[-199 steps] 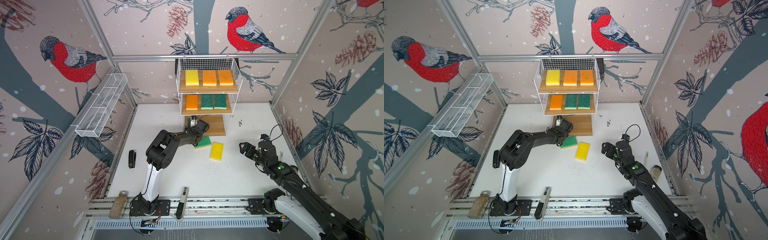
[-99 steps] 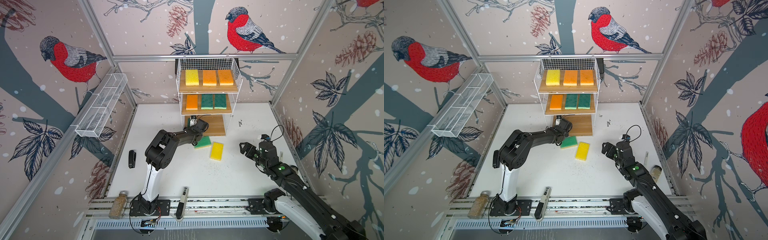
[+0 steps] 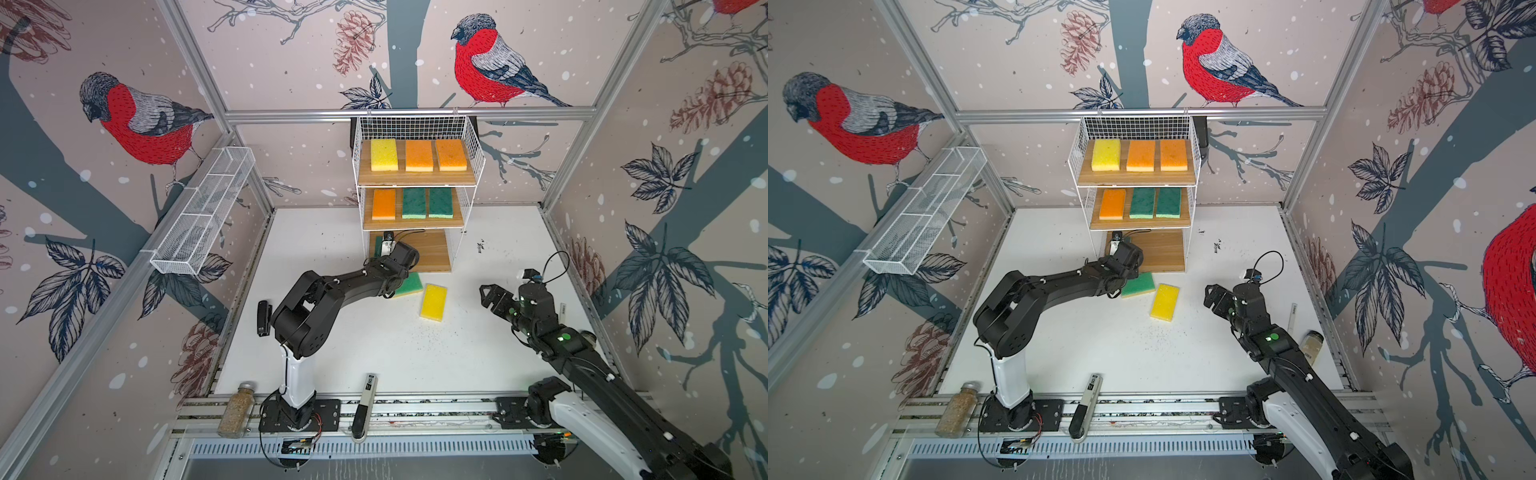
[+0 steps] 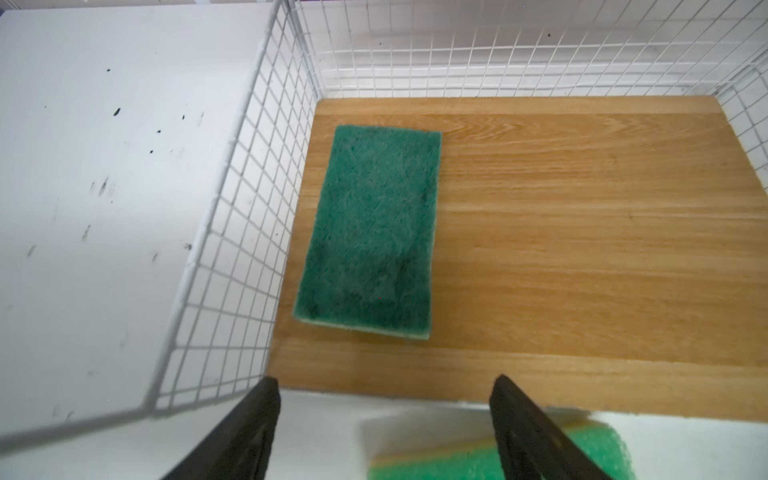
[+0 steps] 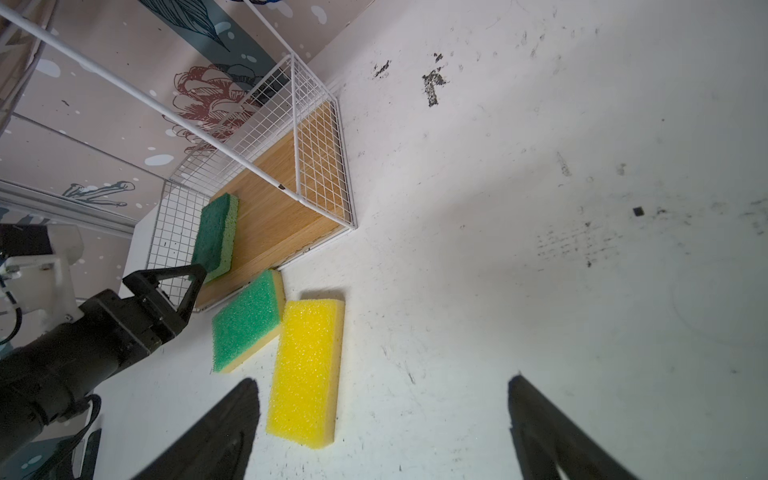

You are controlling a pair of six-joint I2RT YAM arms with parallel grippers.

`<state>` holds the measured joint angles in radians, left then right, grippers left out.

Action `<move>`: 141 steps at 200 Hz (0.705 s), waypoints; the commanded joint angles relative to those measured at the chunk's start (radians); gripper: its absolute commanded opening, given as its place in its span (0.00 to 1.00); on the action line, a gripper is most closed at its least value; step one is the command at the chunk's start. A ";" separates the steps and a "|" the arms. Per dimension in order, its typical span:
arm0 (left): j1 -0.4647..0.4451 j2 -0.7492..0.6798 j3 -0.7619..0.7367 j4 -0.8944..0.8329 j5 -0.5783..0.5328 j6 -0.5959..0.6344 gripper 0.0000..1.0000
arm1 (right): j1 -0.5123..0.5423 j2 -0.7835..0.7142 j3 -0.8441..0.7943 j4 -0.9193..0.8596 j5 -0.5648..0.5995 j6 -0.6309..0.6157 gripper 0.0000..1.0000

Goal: Place and organize the cleaning sponges onto the shelf
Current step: 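Open and withdraw the left gripper while the right gripper approaches the yellow sponge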

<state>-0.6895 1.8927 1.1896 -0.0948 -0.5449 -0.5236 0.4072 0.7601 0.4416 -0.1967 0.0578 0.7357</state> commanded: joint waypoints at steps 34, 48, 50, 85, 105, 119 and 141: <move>-0.029 -0.198 -0.186 0.038 0.075 -0.020 0.80 | 0.150 0.048 0.025 -0.010 0.122 0.080 0.92; -0.037 -0.249 -0.233 0.029 0.076 -0.014 0.80 | 0.228 0.073 0.042 -0.018 0.184 0.125 0.92; -0.039 -0.255 -0.239 0.028 0.077 -0.014 0.80 | 0.239 0.077 0.044 -0.019 0.191 0.132 0.92; -0.040 -0.388 -0.343 0.019 0.100 -0.010 0.78 | 0.382 0.151 0.076 -0.018 0.273 0.235 0.91; -0.040 -0.464 -0.398 0.003 0.102 -0.014 0.77 | 0.462 0.212 0.105 -0.027 0.328 0.285 0.91; -0.039 -0.518 -0.425 -0.025 0.097 -0.025 0.77 | 0.506 0.266 0.125 -0.024 0.342 0.316 0.90; -0.039 -0.603 -0.465 -0.063 0.097 -0.038 0.77 | 0.557 0.364 0.167 -0.035 0.363 0.367 0.89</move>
<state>-0.7292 1.3575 0.7574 -0.1146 -0.4465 -0.5419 0.9257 1.0523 0.5728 -0.2131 0.3534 1.0187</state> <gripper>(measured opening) 0.774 0.896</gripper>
